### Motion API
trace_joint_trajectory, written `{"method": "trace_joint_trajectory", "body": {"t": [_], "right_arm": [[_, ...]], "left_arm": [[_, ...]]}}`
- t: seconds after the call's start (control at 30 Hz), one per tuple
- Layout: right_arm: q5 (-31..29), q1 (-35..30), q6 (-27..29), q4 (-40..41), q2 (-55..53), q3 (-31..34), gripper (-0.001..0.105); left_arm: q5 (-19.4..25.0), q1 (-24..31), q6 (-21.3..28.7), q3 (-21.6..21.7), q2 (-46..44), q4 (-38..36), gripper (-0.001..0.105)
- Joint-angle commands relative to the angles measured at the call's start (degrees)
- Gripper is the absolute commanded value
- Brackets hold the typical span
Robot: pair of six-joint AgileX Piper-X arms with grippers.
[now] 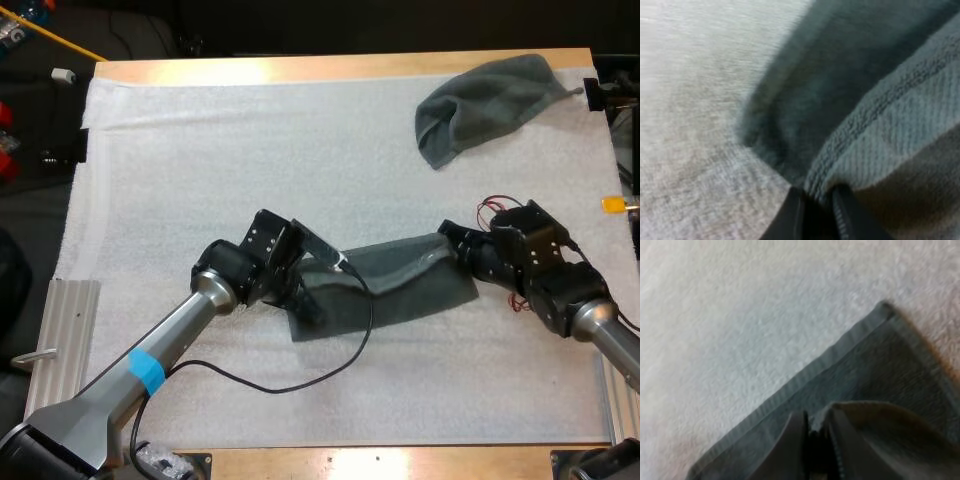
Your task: Pick towel from pile, fold and stack
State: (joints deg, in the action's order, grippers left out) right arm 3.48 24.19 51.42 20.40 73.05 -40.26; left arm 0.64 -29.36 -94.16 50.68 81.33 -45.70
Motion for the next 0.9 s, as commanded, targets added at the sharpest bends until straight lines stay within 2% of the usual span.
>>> {"method": "trace_joint_trajectory", "body": {"t": [0.0, 0.2, 0.3, 0.37, 0.4, 0.43, 0.47, 0.5, 0.57, 0.63, 0.7, 0.87], "right_arm": [[-0.4, 0.1, 0.1, -0.5, 0.3, -0.2, 0.0], [-0.3, 0.1, 0.2, -1.2, 1.1, -0.2, 0.0], [-0.3, 0.1, 0.2, -3.2, 1.1, -0.2, 0.0], [-0.3, 0.1, 0.2, -5.1, 1.1, -0.2, 0.002], [-0.3, 0.1, 0.2, -5.9, 1.1, -0.2, 0.006], [-0.3, 0.1, 0.2, -7.1, 1.1, -0.2, 0.012], [-0.2, 0.1, 0.2, -8.8, 1.1, -0.2, 0.023], [-0.1, 0.1, 0.2, -9.6, 1.1, -0.2, 0.031], [0.4, 0.1, 0.2, -13.3, 1.1, -0.2, 0.059], [1.8, 0.1, 0.9, -16.0, 1.1, -0.2, 0.073], [3.9, 0.1, 3.1, -17.8, 0.8, -0.2, 0.078], [8.7, 0.1, 8.3, -17.6, -1.5, -0.2, 0.078]], "left_arm": [[2.0, 0.0, -0.9, 0.1, 0.0, 1.0, 0.007], [2.5, 0.0, -0.9, 0.1, 0.0, 1.0, 0.007], [5.9, 0.0, -2.3, 0.1, 0.0, 0.9, 0.021], [6.9, 0.0, -2.4, 0.1, 0.0, 0.9, 0.041], [6.9, 0.0, -2.4, 0.1, 0.0, 0.9, 0.046], [6.9, 0.0, -2.4, 0.1, 0.0, 0.9, 0.055], [6.9, 0.0, -2.4, 0.1, 0.0, 0.9, 0.064], [7.0, 0.0, -2.4, 0.1, 0.0, 0.9, 0.068], [8.0, 0.0, -2.2, 0.1, 0.0, 0.9, 0.07], [9.4, 0.0, -2.0, 0.2, -0.2, 0.7, 0.068], [9.7, 0.0, -2.0, 0.2, -0.9, 0.3, 0.068], [9.6, 0.0, -3.7, 0.2, -6.0, -1.4, 0.068]]}}
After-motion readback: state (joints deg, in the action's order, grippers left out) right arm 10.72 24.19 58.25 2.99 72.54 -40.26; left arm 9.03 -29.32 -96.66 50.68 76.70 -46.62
